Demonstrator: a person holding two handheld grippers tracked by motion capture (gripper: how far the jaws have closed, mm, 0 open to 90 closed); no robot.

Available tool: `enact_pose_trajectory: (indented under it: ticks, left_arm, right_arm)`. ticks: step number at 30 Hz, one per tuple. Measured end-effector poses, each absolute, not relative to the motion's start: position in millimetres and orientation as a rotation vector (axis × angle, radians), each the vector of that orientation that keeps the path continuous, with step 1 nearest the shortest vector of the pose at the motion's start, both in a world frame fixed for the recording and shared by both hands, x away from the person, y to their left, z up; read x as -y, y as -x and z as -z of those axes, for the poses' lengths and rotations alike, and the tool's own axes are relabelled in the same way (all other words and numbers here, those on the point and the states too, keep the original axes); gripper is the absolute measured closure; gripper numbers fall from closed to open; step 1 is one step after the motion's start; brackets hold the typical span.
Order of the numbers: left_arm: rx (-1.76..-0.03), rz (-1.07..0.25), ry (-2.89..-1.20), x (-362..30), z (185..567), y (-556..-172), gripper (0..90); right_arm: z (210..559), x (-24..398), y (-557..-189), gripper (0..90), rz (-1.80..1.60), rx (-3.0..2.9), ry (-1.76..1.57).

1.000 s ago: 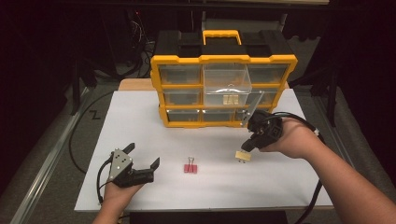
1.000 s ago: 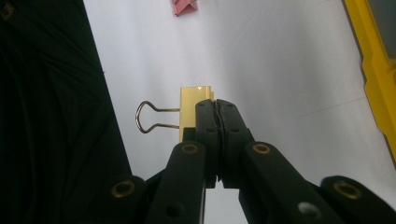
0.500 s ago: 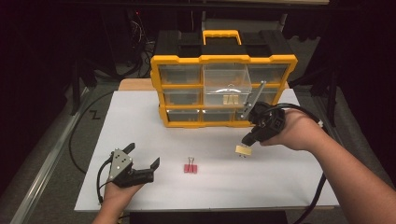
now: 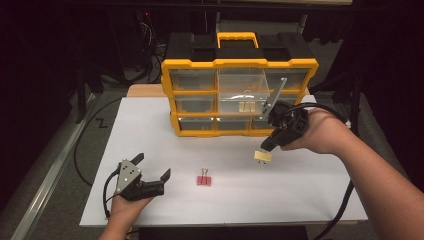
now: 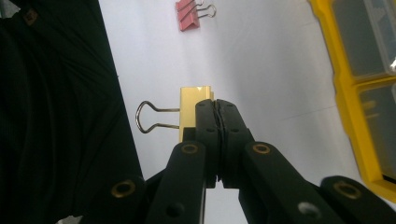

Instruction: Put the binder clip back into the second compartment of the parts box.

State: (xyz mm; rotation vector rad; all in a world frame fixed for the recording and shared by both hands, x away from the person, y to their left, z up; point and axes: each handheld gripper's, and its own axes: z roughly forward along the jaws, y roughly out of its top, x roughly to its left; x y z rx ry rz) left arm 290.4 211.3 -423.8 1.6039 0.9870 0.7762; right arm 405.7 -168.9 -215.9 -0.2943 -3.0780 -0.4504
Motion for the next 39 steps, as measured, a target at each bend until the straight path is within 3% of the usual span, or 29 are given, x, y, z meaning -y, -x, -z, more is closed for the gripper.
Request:
enact_pose_trajectory:
  ticks: [39]
  left_arm:
    - [-0.987,-0.776,-1.607,-212,424,-290,0.4]
  right_arm:
    - [173,155,-413,90.0,0.449,3.114,0.262]
